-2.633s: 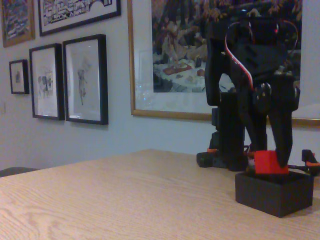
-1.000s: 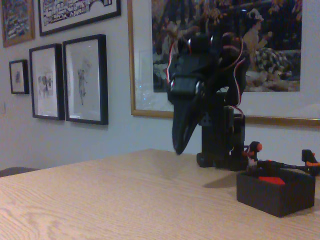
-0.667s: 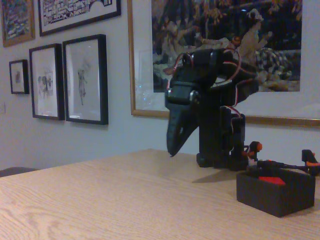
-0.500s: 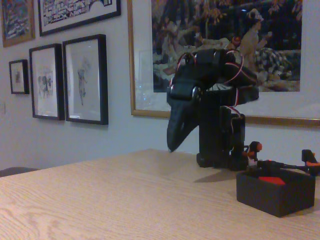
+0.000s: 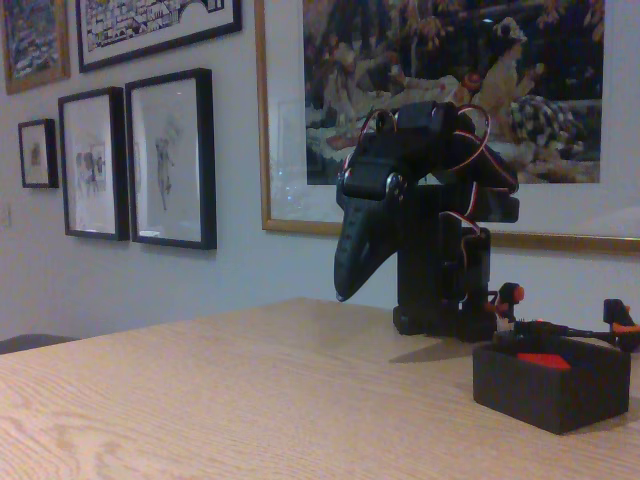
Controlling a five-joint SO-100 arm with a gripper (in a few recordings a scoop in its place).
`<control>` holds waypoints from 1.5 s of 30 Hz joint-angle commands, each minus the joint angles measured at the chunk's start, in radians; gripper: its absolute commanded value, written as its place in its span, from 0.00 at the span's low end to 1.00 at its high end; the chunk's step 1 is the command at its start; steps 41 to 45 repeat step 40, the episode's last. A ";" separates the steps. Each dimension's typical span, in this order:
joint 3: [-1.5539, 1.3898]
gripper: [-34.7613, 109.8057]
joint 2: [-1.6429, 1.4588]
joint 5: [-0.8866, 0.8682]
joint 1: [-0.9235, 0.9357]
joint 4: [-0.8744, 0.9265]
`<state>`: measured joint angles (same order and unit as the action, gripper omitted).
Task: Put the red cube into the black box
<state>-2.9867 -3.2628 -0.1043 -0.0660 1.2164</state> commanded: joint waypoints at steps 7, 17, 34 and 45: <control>-0.005 0.00 -0.017 -0.009 -0.005 0.011; -0.005 0.00 -0.017 0.009 -0.015 0.011; -0.005 0.00 -0.017 0.038 0.051 0.011; -0.005 0.00 -0.015 0.035 0.063 0.011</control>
